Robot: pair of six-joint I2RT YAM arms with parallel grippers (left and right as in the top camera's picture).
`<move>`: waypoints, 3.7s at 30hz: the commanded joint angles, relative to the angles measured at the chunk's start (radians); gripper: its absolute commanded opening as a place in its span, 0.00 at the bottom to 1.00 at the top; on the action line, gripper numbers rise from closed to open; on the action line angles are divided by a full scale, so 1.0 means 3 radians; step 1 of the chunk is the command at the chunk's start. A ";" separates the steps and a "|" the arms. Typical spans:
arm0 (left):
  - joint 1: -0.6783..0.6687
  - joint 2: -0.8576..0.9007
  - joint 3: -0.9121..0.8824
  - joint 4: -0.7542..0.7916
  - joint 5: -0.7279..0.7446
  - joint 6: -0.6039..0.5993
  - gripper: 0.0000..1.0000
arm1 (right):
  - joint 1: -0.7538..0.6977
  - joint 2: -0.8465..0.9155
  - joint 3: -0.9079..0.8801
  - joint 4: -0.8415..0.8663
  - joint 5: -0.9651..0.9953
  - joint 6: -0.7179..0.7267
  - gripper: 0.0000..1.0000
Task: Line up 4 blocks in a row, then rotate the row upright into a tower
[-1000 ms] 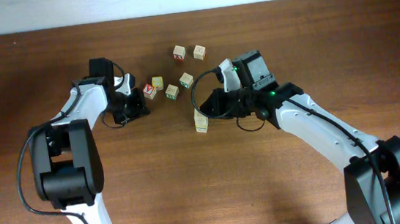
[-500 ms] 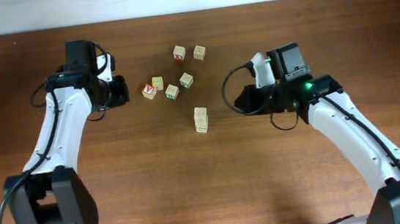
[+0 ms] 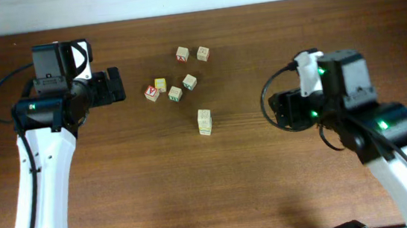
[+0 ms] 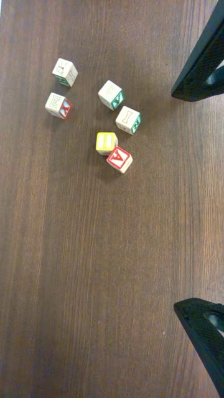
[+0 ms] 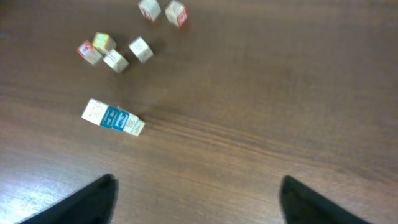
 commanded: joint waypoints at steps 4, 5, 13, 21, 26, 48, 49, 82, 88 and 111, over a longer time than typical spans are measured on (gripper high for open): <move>0.0015 -0.0046 0.0033 0.0001 -0.0024 0.0019 0.99 | -0.0011 -0.0749 0.0065 -0.0193 0.0067 0.0011 0.99; 0.0015 -0.0046 0.0033 0.0001 -0.0024 0.0019 0.99 | -0.0011 -0.0771 0.0065 -0.0195 0.0067 0.0011 0.99; 0.0015 -0.0046 0.0033 0.0001 -0.0024 0.0019 0.99 | -0.0011 -0.0247 0.0062 -0.0104 0.0333 -0.0001 0.99; 0.0015 -0.0046 0.0033 0.0001 -0.0024 0.0019 0.99 | -0.0188 -0.0752 -0.0366 0.0481 0.0641 -0.0090 0.99; 0.0015 -0.0046 0.0033 0.0001 -0.0024 0.0019 0.99 | -0.0446 -0.1367 -0.1348 0.1382 0.0384 -0.0111 0.99; 0.0015 -0.0046 0.0033 0.0001 -0.0024 0.0019 0.99 | -0.0649 -0.3741 -0.3847 0.3029 0.0163 -0.0436 0.99; 0.0015 -0.0046 0.0033 0.0001 -0.0024 0.0019 0.99 | -0.0649 -0.3847 -0.3970 0.3086 0.0161 -0.0436 0.98; -0.0006 -0.1020 -0.1335 0.1253 -0.0025 0.0373 0.99 | -0.0647 -0.3859 -0.4184 0.2875 0.0188 -0.0435 0.99; -0.0006 -0.2018 -0.2472 0.1943 -0.0249 0.0393 0.99 | -0.0647 -0.3859 -0.4184 0.2875 0.0188 -0.0436 0.99; -0.0010 -0.4331 -0.4704 0.3126 -0.0286 0.0393 0.99 | -0.0647 -0.3858 -0.4184 0.2875 0.0188 -0.0436 0.99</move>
